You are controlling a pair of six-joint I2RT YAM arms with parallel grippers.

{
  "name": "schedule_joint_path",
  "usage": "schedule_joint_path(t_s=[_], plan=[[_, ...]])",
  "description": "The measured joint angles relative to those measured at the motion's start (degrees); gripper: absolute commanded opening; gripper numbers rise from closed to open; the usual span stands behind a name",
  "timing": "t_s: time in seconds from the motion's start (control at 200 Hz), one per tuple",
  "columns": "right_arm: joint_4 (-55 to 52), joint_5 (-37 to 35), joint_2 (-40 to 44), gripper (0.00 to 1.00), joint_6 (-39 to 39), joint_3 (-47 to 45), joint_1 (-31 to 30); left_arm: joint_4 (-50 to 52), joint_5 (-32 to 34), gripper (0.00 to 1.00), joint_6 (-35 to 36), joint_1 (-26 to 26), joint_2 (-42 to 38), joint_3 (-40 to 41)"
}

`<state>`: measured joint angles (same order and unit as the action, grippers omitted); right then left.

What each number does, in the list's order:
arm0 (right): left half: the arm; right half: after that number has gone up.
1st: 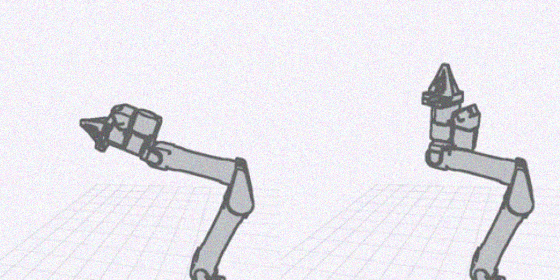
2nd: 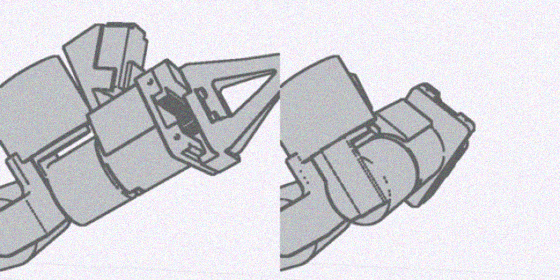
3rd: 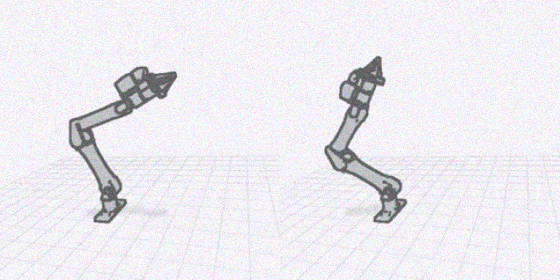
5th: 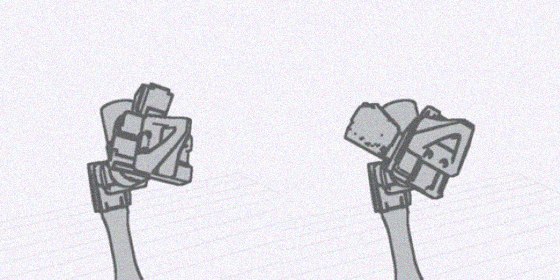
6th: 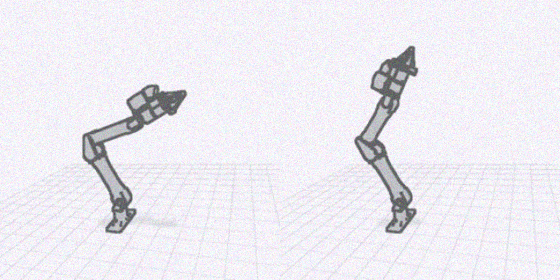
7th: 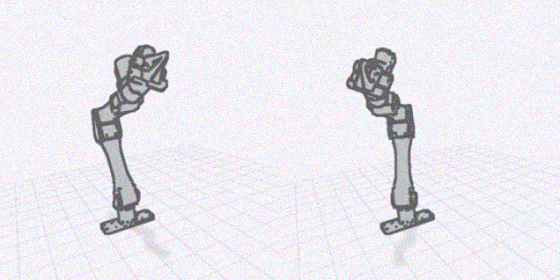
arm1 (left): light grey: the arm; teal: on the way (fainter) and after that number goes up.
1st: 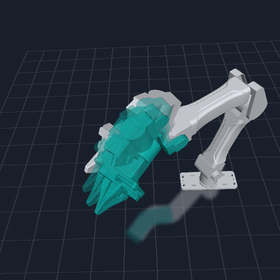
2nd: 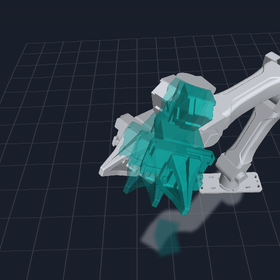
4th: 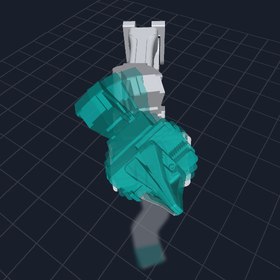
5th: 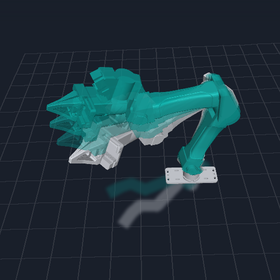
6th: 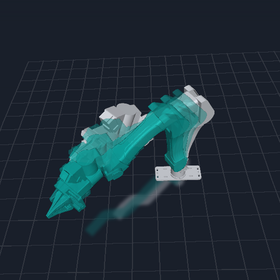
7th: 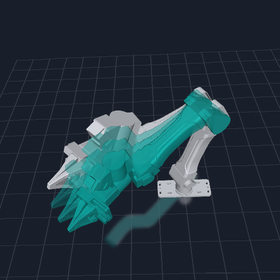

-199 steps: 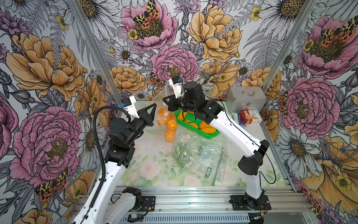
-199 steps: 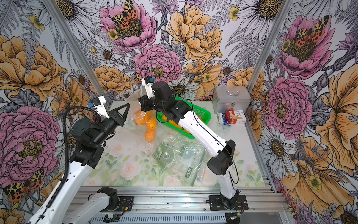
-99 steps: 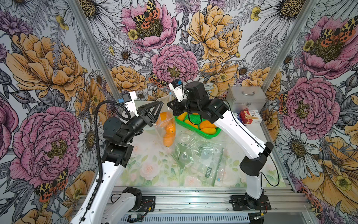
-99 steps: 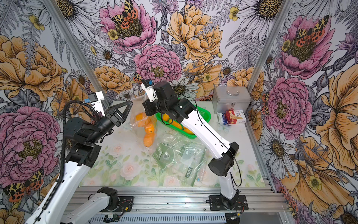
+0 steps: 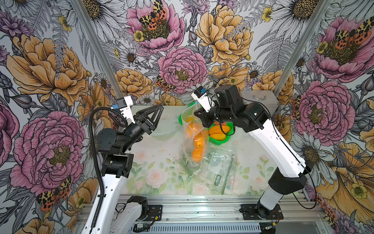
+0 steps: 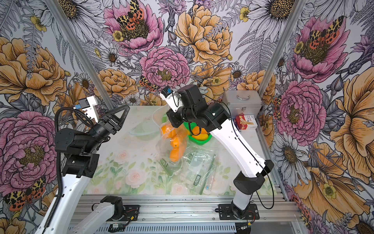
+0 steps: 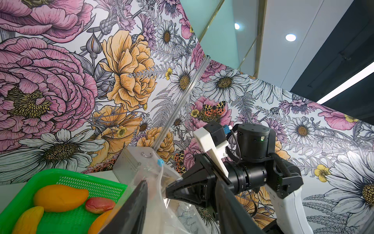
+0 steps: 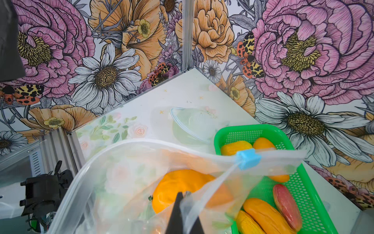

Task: Place the mango in a zip-top bag and seal the zipper
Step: Place the zipper food storage bag in the zipper food storage bag, then zip the zipper on the zipper food storage bag.

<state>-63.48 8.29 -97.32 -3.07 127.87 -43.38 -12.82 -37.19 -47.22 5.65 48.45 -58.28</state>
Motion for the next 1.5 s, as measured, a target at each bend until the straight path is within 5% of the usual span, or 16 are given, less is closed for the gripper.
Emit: schedule_joint_path(t_s=[0.21, 0.565, 0.971, 1.501], plan=[[-2.8, 6.0, 5.8, 0.00, -12.6, -10.1, 1.4, -0.2, -1.9, 0.75, 3.7, -1.4, 1.4, 3.0], [-4.0, 13.3, 6.2, 0.00, -25.4, -18.2, 1.4, -0.3, -16.2, 0.87, 24.1, -2.6, 12.0, 7.8], [-4.0, 17.0, 4.9, 0.00, -29.0, -20.2, 1.4, -0.6, -33.5, 0.95, 40.2, 4.4, 27.1, 5.9], [-4.0, 20.1, 4.9, 0.00, -29.6, -21.0, 1.4, -1.2, -39.8, 0.99, 44.7, 8.9, 35.7, -1.5]])
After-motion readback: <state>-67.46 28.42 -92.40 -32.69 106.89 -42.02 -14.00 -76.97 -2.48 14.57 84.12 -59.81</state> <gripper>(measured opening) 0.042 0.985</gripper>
